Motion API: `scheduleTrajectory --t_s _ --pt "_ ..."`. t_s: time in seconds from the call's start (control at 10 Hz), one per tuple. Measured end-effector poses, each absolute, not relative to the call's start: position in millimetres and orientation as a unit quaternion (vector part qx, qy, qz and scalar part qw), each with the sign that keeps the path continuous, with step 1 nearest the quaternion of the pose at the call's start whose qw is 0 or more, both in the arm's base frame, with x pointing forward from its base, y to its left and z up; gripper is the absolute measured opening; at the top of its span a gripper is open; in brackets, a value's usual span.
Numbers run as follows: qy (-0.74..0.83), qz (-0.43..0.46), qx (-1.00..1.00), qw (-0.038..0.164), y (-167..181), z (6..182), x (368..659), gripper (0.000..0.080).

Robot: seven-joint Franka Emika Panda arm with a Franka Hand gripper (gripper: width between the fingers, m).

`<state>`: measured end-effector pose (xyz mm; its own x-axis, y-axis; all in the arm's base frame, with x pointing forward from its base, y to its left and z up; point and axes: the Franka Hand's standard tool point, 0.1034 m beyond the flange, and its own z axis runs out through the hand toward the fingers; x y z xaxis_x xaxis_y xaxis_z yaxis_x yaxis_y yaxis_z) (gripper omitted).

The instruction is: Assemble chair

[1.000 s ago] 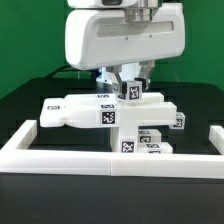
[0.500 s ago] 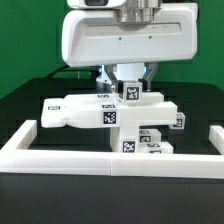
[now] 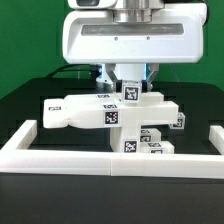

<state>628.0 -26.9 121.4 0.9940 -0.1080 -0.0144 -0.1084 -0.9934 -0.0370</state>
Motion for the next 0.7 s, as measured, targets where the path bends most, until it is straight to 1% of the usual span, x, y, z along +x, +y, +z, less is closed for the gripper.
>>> scheduleTrajectory --t_s 0.3,0.7 --pt "0.138 0.008 -0.990 0.019 -25.9 121.3 628.0 0.0289" --pt "0.265 0.011 -0.964 0.023 -21.8 121.1 628.2 0.0290"
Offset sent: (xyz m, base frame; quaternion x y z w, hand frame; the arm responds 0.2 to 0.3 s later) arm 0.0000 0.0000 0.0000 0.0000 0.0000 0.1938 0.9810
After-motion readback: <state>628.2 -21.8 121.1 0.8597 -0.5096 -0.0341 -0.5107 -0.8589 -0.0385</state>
